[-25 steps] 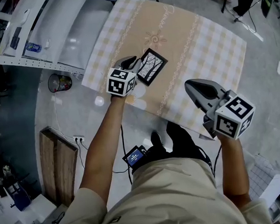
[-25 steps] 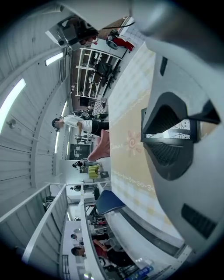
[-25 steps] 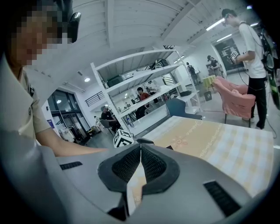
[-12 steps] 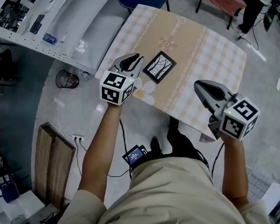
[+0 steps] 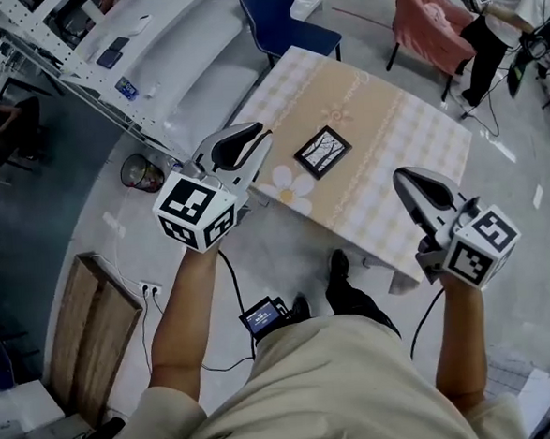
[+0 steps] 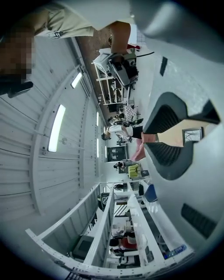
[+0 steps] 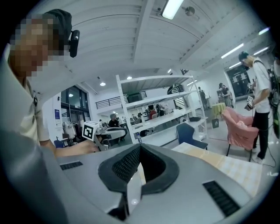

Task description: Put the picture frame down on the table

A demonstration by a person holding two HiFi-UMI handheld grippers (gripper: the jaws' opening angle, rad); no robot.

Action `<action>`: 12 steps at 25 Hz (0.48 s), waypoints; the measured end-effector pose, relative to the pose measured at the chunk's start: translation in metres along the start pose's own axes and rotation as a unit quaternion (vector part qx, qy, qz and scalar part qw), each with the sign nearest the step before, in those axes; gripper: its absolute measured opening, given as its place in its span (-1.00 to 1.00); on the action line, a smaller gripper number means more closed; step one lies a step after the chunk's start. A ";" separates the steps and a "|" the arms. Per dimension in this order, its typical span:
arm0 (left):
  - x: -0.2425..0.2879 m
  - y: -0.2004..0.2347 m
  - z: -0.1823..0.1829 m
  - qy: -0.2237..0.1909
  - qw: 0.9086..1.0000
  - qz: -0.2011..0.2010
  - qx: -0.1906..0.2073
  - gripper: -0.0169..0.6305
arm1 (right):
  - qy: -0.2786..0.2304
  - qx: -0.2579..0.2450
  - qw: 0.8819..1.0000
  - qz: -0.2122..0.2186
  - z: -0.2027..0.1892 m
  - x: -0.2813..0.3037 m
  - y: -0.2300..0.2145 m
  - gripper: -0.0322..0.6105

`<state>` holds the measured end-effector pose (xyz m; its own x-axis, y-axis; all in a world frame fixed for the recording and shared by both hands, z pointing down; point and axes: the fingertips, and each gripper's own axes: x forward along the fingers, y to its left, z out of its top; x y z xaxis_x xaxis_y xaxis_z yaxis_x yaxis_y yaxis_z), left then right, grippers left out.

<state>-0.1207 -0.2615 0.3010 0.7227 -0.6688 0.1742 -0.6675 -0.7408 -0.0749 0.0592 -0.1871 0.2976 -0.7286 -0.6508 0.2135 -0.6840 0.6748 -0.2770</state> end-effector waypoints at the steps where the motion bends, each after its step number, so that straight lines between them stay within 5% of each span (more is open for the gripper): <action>1: -0.013 -0.004 0.010 -0.011 1.000 0.000 -0.002 -0.73 | -0.007 -0.008 1.000 0.001 0.007 -0.005 0.009 -0.89; 12: -0.174 -0.060 0.085 -0.100 0.995 -0.013 0.011 -0.73 | -0.070 -0.084 0.994 -0.019 0.053 -0.084 0.124 -0.90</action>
<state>-0.1912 -0.1058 0.1915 0.7621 -0.6471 -0.0216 -0.6459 -0.7576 -0.0942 0.0375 -0.0667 0.1958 -0.6980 -0.7111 0.0849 -0.7159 0.6898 -0.1079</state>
